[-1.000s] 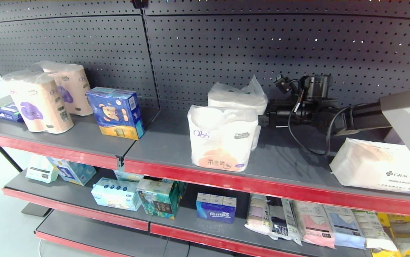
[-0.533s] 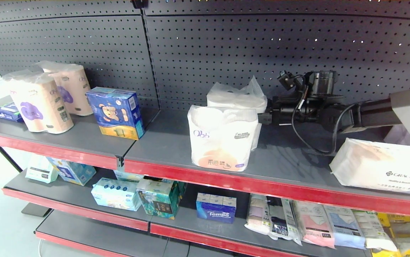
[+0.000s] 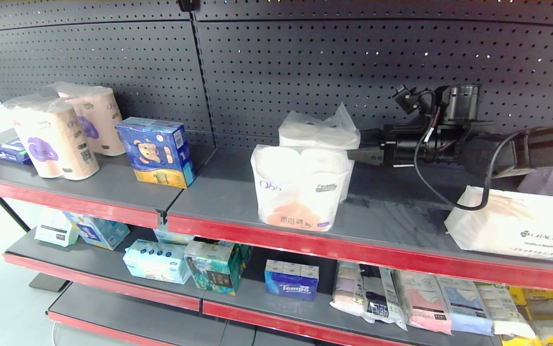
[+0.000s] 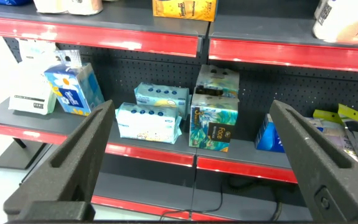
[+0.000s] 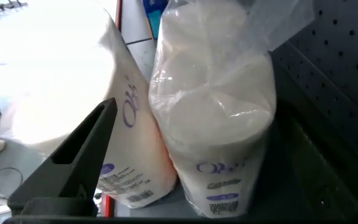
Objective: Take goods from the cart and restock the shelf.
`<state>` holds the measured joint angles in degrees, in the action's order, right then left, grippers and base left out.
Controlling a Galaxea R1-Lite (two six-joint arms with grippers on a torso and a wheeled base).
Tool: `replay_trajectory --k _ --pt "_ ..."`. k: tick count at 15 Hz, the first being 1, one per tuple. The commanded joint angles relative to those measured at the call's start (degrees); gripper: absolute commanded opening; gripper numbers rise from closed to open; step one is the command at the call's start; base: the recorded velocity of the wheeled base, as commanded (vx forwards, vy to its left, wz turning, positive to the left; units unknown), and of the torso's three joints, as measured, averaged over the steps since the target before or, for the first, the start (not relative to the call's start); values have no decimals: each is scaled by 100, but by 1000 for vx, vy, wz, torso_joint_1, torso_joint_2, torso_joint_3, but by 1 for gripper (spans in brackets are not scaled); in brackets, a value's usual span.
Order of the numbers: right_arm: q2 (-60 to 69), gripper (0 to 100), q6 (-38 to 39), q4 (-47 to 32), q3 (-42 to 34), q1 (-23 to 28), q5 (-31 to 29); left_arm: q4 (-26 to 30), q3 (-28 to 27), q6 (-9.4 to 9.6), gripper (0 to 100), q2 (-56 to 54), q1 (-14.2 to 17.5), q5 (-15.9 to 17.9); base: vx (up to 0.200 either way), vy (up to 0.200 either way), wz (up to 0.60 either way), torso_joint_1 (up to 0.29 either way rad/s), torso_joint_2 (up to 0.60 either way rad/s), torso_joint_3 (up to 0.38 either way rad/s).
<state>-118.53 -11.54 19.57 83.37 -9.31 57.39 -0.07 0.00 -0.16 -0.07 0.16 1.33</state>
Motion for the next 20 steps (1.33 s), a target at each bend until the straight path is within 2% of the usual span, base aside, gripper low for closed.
replay_trajectory --k 1,13,18,20 --pt "137 100 -6 3 -49 44 -35 -1 0 -2 100 7 2 -1 0 0 0 0 0 0" --pt "629 100 161 -401 -111 413 -404 -1 0 -2 100 7 2 8 0 0 0 0 0 0" --pt "1174 100 205 -638 -787 685 -668 -1 0 -2 100 7 2 -1 0 0 0 0 0 0" --pt "1587 100 161 -638 -1367 676 -721 -1 0 -2 100 7 2 -1 0 0 0 0 0 0"
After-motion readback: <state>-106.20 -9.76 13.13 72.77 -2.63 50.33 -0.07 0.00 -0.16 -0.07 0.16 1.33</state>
